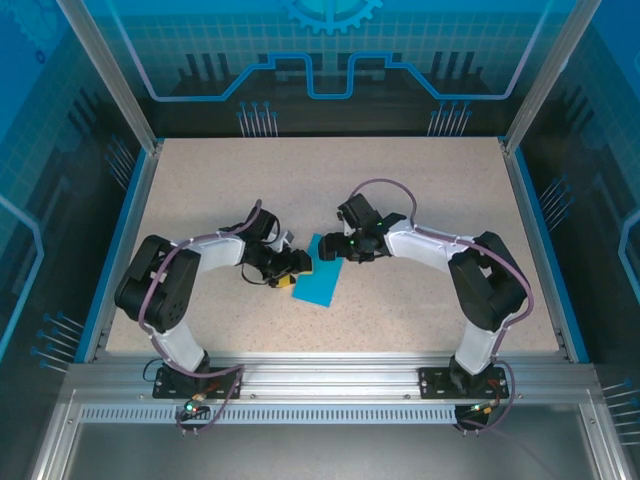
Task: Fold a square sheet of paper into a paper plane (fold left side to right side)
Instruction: Third fold the triangle at the center of the table.
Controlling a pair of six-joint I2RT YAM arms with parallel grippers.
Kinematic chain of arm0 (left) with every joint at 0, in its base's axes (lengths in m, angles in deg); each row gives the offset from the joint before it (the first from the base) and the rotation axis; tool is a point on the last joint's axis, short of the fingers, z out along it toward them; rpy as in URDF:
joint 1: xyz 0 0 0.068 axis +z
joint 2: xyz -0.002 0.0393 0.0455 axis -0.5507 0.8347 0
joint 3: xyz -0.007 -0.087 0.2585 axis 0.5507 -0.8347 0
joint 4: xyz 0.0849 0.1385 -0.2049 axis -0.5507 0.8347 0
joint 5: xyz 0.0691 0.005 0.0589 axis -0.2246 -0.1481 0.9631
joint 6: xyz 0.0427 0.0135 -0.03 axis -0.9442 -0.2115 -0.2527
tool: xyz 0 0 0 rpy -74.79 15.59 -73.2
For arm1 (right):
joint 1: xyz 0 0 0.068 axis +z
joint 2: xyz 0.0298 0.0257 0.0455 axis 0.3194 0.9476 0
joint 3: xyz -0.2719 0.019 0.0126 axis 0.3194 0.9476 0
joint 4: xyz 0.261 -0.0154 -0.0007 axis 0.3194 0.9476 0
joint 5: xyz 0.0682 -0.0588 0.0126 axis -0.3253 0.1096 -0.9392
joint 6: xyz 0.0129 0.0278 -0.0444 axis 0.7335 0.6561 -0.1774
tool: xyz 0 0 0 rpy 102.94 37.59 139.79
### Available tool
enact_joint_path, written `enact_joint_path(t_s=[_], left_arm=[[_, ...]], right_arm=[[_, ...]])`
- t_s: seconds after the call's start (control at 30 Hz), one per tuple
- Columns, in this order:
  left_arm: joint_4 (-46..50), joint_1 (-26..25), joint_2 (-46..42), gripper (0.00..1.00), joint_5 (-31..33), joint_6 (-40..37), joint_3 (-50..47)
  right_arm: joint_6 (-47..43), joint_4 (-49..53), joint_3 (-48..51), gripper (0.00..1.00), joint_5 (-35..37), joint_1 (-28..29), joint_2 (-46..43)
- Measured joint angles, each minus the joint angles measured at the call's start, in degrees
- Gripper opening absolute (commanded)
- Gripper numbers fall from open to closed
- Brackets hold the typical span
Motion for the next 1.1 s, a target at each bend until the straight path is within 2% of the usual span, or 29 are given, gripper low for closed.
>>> enact_joint_path(t_s=[0.1,0.4,0.53,0.87,1.1], left_arm=[[0.1,0.1,0.5,0.59,-0.3,0.0,0.3],[-1.4,-1.9,2.0,0.25,-1.6,1.0,0.7],[-1.6,-2.3,1.9,0.15,-1.9,1.6,0.7],[-1.6,-4.4,-0.4,0.05,-2.0,4.9,0.8],[-1.3,-4.7,-0.5,0.04,-2.3,6.0,1.0]], right_arm=[[-0.7,-0.6,1.6,0.83,-0.7,0.0,-1.5],[-3.4,-4.7,9.7,0.83,-1.2,0.0,-10.2],[-5.2,-6.1,13.0,0.83,-0.7,0.7,-13.6],[-14.3,-13.6,23.7,0.89,3.0,8.9,-22.9],[-22.5,-17.6,25.2,0.92,8.3,18.9,-22.8]])
